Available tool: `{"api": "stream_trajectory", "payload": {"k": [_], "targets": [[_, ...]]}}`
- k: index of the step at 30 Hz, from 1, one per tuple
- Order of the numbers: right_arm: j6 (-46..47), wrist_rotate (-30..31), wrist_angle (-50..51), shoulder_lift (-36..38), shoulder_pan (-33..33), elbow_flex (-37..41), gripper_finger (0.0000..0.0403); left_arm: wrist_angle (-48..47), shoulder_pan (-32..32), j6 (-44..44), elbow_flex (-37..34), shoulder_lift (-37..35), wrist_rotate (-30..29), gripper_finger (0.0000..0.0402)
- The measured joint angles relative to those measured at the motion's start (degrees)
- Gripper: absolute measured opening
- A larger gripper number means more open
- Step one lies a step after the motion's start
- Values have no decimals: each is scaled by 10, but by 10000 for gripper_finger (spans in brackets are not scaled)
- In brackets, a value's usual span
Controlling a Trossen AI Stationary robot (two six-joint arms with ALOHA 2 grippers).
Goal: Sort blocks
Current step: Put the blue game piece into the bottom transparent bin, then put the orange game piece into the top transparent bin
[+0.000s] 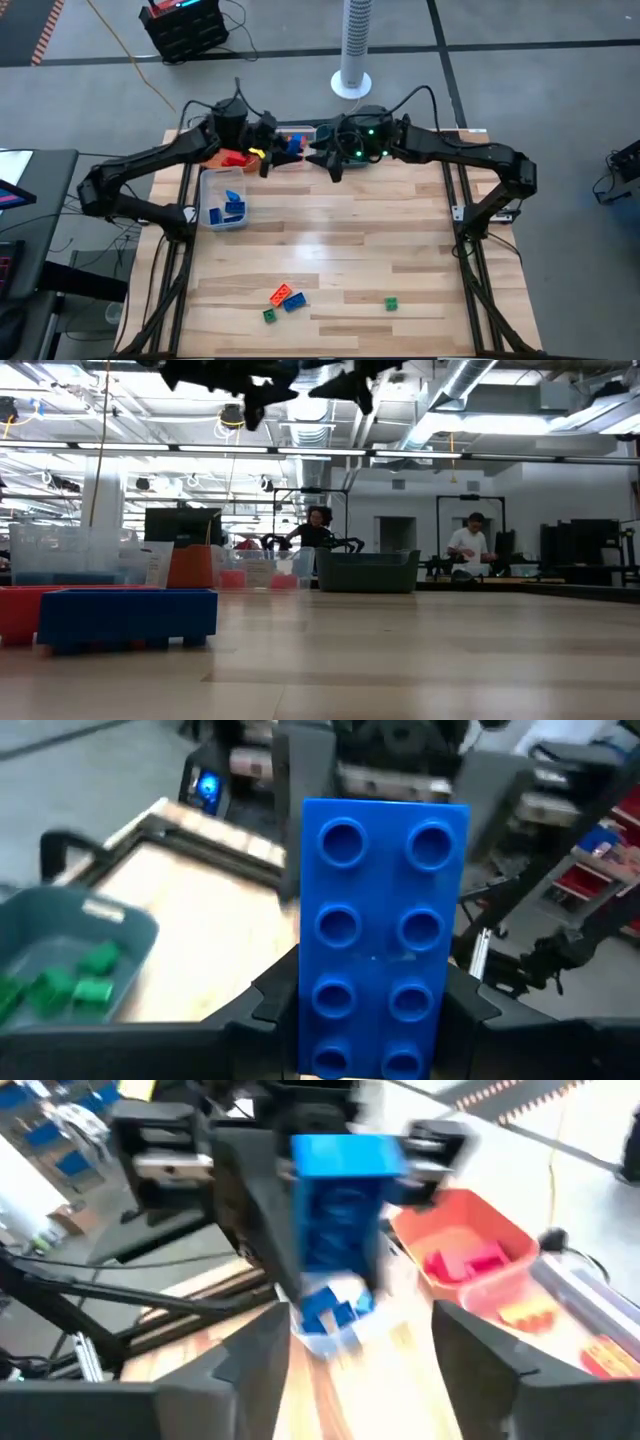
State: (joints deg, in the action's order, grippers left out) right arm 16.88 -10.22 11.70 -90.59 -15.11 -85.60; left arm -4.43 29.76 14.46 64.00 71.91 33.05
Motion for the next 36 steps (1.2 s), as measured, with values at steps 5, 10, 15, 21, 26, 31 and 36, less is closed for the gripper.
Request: {"api": "stream_trajectory", "payload": {"k": [5, 10, 15, 21, 26, 31, 36], "targets": [[-29, 0, 77, 26, -17, 0, 254, -202, 26, -27, 0, -64, -11, 126], [-67, 0, 136, 33, -28, 0, 254, -521, 36, -24, 1, -124, -118, 126], [-88, 0, 130, 32, -35, 0, 254, -763, 18, 26, -9, -136, -300, 126], [-128, 1, 90, 31, -35, 0, 254, -732, 15, 43, -120, -148, -298, 126], [-95, 1, 87, 31, -38, 0, 254, -677, 15, 64, -218, -145, -291, 128], [-54, 2, 88, 31, -27, 0, 254, -643, 15, 45, -253, -146, -305, 189], [0, 11, 96, 31, -11, 0, 254, -645, 15, -25, -243, -146, -281, 235]]}}
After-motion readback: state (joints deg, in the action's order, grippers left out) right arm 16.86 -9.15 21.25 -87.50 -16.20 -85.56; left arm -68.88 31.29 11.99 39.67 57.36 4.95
